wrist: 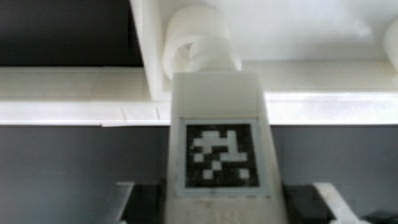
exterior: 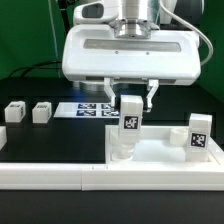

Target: Assemble square table

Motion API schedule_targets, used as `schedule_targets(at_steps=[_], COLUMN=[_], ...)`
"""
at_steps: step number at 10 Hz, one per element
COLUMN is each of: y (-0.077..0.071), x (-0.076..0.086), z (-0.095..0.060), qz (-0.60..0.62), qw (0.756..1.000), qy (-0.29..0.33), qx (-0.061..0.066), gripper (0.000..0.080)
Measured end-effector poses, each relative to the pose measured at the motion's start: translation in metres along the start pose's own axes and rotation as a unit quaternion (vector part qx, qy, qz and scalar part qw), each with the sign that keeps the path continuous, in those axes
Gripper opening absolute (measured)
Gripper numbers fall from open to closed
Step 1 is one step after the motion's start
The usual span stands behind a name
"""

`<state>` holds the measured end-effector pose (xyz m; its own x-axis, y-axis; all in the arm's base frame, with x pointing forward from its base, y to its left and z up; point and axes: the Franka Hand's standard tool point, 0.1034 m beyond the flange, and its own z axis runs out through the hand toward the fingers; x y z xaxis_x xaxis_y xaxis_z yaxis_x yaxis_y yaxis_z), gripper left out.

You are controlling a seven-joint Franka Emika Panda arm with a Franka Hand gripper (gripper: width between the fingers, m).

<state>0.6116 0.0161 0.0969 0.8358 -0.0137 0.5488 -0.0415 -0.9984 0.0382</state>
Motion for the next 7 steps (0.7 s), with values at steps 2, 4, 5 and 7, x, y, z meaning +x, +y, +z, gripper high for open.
schedule_targets(at_steps=[2,4,5,7], y=[0.0007,0.0021,0.0041,0.0085], x=[0.0006,0.0015,0.0015,-0.0029], z=[0.0005,0.0010,0.0011,0.0031], qz=[-0.001,-0.002,-0.004,-0.007], qw=[1.000,1.000,1.000,1.000], qy=[0.003,0.007,0.007,0.008], qx=[-0.001,-0.003,-0.004,-0.007], gripper=[0.0292,0.0292,0.0292,0.0292])
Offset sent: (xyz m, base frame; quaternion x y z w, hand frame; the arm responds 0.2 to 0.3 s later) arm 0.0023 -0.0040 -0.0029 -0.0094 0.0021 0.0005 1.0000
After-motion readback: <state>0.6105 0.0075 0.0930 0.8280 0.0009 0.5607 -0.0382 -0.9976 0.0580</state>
